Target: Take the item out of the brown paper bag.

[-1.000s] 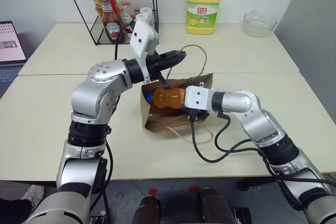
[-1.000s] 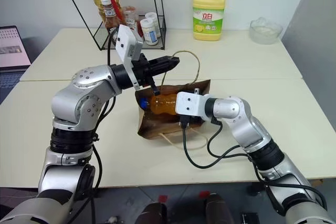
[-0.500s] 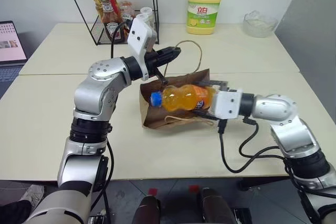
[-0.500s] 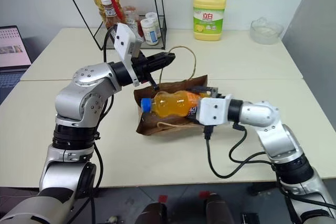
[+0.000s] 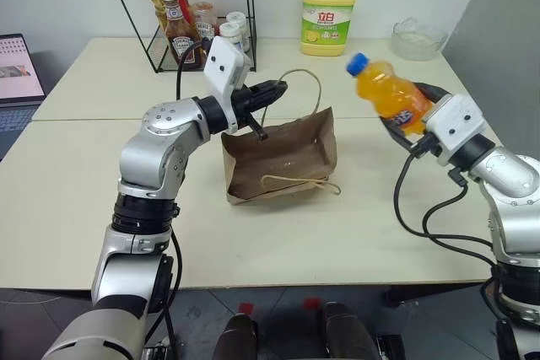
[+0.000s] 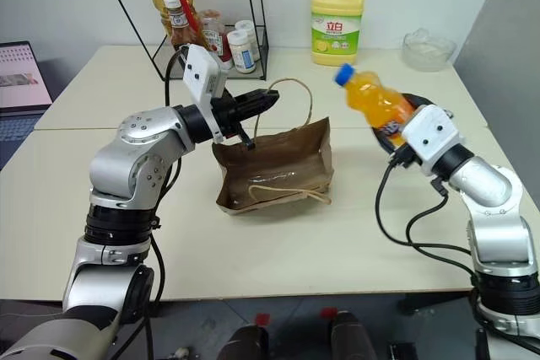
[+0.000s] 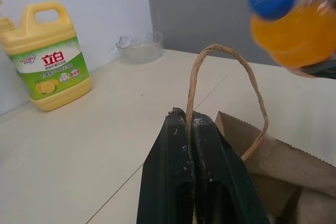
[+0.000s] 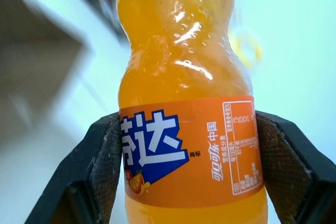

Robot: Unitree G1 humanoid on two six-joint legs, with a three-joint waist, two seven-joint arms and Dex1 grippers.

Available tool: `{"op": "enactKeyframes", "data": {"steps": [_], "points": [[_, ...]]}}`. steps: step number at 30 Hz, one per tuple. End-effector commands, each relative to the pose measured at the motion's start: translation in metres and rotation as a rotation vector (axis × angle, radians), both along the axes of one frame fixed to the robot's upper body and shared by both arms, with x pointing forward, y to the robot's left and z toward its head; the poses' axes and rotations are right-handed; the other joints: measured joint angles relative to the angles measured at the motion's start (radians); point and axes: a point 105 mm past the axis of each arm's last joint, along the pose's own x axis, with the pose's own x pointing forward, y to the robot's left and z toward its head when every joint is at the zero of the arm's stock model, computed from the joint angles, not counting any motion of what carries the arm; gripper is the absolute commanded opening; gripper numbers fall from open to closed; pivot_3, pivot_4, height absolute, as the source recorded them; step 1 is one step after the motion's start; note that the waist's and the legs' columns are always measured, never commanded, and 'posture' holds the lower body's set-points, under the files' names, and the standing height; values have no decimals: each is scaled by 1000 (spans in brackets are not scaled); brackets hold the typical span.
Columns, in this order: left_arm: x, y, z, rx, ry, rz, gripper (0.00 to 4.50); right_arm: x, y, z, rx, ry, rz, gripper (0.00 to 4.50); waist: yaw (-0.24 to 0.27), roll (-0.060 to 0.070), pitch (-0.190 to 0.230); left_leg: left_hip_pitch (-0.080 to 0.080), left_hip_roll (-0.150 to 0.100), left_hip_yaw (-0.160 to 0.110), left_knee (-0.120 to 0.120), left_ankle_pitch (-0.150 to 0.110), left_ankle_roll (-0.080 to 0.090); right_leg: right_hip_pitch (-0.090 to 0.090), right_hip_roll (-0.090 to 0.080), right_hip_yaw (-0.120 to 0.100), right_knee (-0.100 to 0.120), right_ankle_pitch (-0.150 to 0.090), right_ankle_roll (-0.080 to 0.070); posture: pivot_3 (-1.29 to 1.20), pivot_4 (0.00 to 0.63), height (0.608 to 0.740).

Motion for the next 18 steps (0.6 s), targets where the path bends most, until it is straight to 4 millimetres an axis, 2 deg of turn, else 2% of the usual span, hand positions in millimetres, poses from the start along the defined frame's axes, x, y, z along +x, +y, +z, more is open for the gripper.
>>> {"op": "enactKeyframes", "data": {"steps": [1, 6, 9, 11, 14, 15, 18], "points": [[-7, -3, 11, -14, -41, -12, 0, 8, -12, -15, 28, 158, -73, 3261, -2, 0, 0, 0, 0, 0, 0, 0, 0, 0, 0, 0, 0, 0, 0, 0, 150, 740], [-7, -4, 9, -12, -41, -6, 0, 10, -3, -56, 27, 412, -23, 3261, -7, 1, 0, 0, 0, 1, 0, 0, 0, 0, 0, 0, 0, 0, 0, 0, 150, 740], [-8, -3, 10, -9, -44, 0, 0, 13, -3, -67, 15, 480, -24, 3261, -6, 1, 0, 0, 0, 1, 0, 0, 0, 0, 0, 0, 0, 0, 0, 0, 150, 740], [-7, -1, 10, -13, -44, 8, 0, 16, -5, -68, 18, 490, -35, 3261, -6, 1, 0, 0, 0, 1, 0, 0, 0, 1, 0, 0, 0, 0, 0, 0, 150, 740], [-7, 0, 10, -12, -45, 19, 0, 20, -12, -67, 2, 491, -50, 4350, -5, 1, 0, 1, 0, 1, 0, 0, 0, 1, 0, 0, 0, 0, 0, 0, 150, 740], [-7, 1, 9, -13, -45, 23, 0, 20, -14, -65, -13, 483, -51, 4475, -4, 1, 0, 1, 0, 1, 0, 0, 0, 1, 0, 0, 0, 0, 0, 0, 150, 740], [-5, 5, 9, -18, -44, 43, 0, 21, -14, -56, -13, 449, -40, 4475, -3, 1, 0, 0, 0, 1, 0, 0, 0, 1, 0, 0, 0, 0, 0, 0, 150, 740]]}}
